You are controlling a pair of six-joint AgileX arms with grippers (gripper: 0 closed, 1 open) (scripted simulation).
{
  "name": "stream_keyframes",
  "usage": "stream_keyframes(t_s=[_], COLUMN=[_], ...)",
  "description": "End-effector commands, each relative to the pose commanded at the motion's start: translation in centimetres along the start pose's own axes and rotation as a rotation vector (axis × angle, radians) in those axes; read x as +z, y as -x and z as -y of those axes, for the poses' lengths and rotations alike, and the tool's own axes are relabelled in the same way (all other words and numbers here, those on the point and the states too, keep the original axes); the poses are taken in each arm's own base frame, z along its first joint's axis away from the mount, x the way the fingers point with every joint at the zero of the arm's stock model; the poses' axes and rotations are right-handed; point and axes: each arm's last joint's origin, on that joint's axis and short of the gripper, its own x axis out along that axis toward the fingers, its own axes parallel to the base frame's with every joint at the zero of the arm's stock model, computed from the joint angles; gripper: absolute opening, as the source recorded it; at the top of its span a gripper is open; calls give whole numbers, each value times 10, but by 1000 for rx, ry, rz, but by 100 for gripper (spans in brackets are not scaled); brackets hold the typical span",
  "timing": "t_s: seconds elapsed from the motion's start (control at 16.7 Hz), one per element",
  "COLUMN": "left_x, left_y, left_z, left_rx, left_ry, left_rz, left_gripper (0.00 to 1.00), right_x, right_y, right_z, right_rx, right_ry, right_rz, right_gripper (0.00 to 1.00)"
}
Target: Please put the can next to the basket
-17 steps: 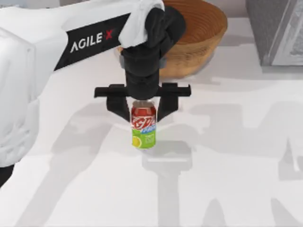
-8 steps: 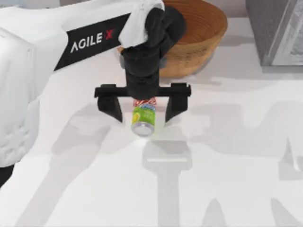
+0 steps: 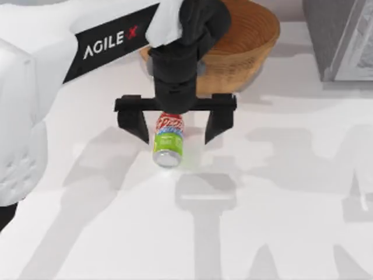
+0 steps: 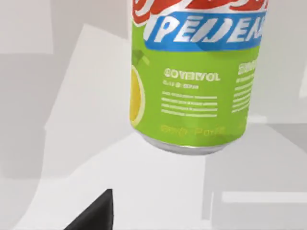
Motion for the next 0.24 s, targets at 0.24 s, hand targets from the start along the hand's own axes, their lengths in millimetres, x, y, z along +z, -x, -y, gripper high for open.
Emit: stream_keyframes(t_s=[0.24], left_x=[0], left_y=[19], left_z=[-1], left_rx=[-2], left_ry=[2], left_rz=[3], left_gripper=[100], right_x=[0], right_y=[0], right_z=[0], right_rx=[0], right_ry=[0], right_rz=[0], right_gripper=[100])
